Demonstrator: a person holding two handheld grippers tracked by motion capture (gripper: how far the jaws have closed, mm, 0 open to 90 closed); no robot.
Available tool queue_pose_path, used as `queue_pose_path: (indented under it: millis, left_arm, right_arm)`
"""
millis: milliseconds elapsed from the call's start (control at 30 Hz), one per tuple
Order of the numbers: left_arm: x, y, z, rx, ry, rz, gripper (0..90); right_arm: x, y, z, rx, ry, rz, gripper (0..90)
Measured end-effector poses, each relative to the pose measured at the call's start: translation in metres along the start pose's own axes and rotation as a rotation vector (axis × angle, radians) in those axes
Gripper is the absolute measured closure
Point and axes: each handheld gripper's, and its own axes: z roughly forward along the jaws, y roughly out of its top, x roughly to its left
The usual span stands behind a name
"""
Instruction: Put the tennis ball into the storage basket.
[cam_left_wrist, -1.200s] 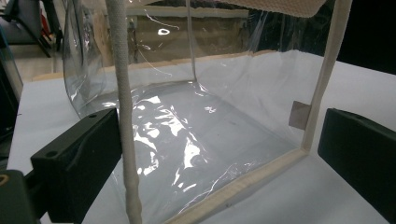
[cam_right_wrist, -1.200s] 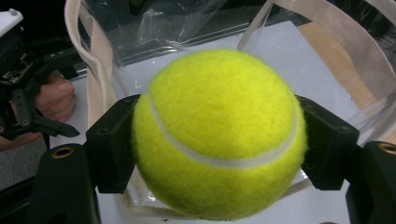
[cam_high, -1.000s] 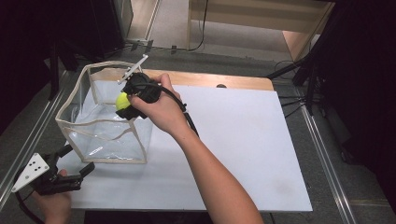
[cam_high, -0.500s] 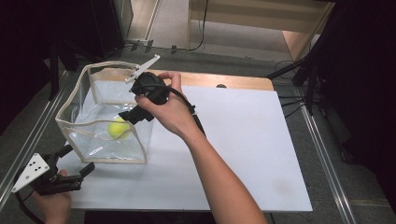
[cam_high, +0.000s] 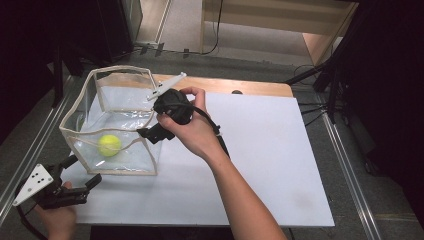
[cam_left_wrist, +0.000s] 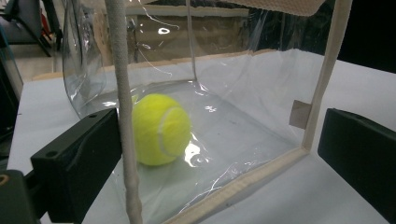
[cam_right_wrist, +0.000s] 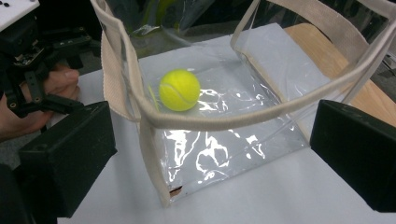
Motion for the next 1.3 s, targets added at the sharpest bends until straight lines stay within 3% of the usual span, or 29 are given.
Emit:
queue_pose_path:
  millis: [800,1000,1300]
  left_arm:
    - [0.000,0.000,0.000,0.001,0.000,0.001,0.1]
    - [0.000,0.000,-0.001,0.002,0.000,-0.002,0.1]
    - [0.000,0.000,0.000,0.004,0.002,0.004,0.1]
  right_arm:
    - [0.009,-0.047,0.024,0.021,0.009,0.033,0.0]
    - [0.013,-0.065,0.036,0.027,0.005,0.037,0.0]
    - [0.014,-0.087,0.041,0.012,0.001,0.056,0.0]
